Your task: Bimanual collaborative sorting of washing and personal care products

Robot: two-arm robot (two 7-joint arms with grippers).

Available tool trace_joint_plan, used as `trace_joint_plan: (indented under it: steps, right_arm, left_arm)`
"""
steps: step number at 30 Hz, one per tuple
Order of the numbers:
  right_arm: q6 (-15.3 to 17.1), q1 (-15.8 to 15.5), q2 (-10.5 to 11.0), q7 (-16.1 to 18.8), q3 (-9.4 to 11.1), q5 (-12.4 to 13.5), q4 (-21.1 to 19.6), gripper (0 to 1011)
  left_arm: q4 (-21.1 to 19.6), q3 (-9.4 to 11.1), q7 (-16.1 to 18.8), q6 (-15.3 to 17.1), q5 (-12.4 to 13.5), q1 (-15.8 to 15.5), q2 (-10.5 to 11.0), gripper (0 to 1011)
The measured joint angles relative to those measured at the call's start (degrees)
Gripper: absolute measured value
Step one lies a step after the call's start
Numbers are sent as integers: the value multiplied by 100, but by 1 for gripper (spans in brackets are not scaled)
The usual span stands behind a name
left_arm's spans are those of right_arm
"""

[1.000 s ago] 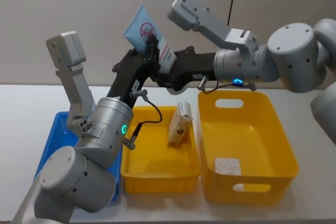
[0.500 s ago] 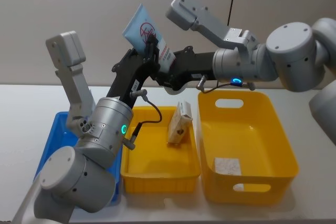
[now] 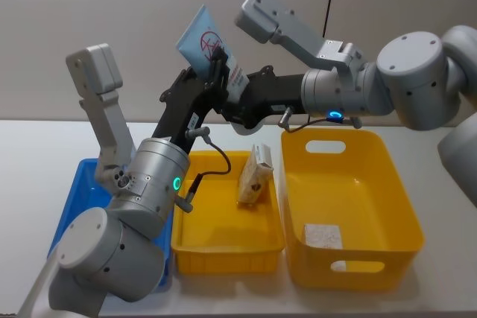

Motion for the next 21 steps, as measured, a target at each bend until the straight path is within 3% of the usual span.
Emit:
trace_joint_plan:
  steps: [3, 5, 9, 13, 21]
  right_arm:
    - [1, 1, -3, 0, 0, 0, 2, 306]
    - [0, 2, -4, 0, -1, 0, 3, 296]
    - [0, 4, -5, 0, -1, 0, 3, 285]
    - [0, 5, -5, 0, -1, 0, 3, 271]
    - [-72, 137, 29, 64, -39, -27, 151, 255]
  left_arm:
    - [-1, 3, -4, 0, 0, 0, -1, 346]
    - [-1, 5, -6, 1, 0, 0, 0, 461]
    - [-1, 6, -8, 1, 0, 0, 1, 550]
    - [-1, 7, -8, 1, 0, 0, 1, 719]
    - [-1, 6, -9, 1, 0, 0, 1, 940]
